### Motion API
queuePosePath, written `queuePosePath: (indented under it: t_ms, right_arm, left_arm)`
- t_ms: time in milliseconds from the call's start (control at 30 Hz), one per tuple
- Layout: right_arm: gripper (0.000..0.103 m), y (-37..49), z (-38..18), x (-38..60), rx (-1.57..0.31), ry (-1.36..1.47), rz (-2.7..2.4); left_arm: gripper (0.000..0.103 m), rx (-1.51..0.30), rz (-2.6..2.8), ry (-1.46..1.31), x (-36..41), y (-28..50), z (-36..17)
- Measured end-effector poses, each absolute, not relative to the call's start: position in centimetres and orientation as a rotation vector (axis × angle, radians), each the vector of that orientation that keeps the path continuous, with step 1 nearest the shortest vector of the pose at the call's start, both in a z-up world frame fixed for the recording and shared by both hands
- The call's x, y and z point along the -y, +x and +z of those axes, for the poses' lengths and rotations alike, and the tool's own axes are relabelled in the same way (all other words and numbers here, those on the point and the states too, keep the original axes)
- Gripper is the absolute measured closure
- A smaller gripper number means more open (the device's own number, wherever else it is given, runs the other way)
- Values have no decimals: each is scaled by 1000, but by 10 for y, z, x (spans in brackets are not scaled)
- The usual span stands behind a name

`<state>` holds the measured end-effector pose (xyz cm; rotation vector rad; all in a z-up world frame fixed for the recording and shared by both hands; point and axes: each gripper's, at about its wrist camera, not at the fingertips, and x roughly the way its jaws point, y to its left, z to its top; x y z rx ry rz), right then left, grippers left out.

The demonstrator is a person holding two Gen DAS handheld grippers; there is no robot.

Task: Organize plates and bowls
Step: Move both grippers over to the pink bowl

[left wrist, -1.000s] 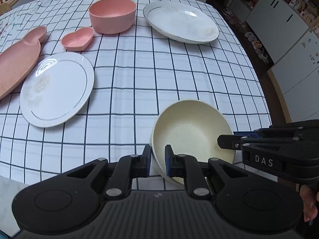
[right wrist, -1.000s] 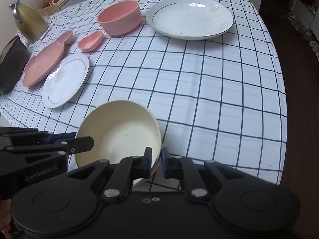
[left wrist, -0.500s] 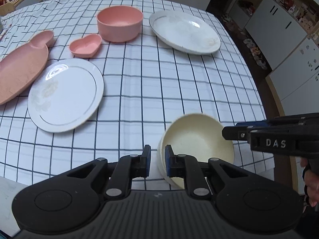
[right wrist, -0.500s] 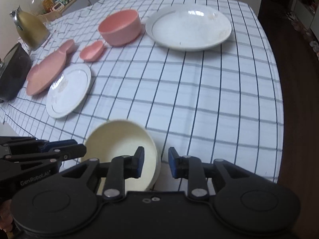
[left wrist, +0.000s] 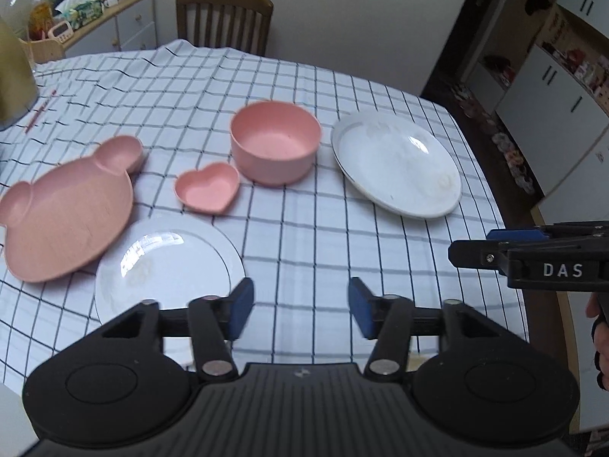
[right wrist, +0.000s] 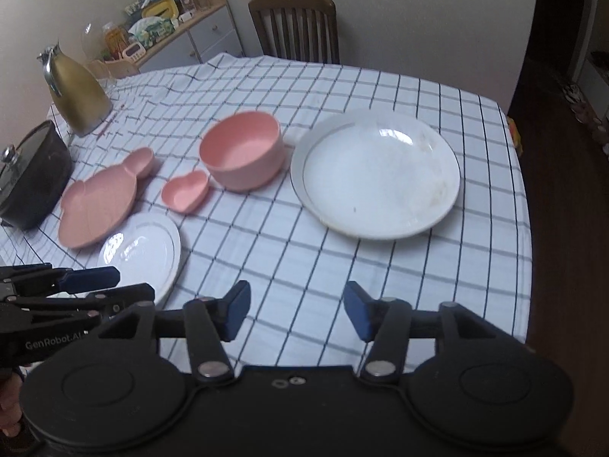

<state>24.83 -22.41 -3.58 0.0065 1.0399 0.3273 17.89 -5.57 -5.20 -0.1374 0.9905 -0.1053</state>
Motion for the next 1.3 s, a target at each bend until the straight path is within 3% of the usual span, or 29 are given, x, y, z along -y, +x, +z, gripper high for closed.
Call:
queuePosePath:
  t_ms: [233,567,700,967,1300]
  right_arm:
    - [20,289,-23,219,-989,-16,357]
    - [13,342,-24,208,-972,-117,358]
    - [11,355,-26,203,-968,-134,393]
    - [12,388,-41,186,-989,-150,479]
    - [27,430,-67,160,-1003,-166,555]
  left_arm:
    - [44,-954,-34,-136,48,221,-42]
    - [25,-913,25,-105,39,269,-49]
    - [25,-909,47,-88,33,289,-62]
    - [25,-940,98,-163,16,328,-81]
    - [25,-975,118,-173,17,363,-103]
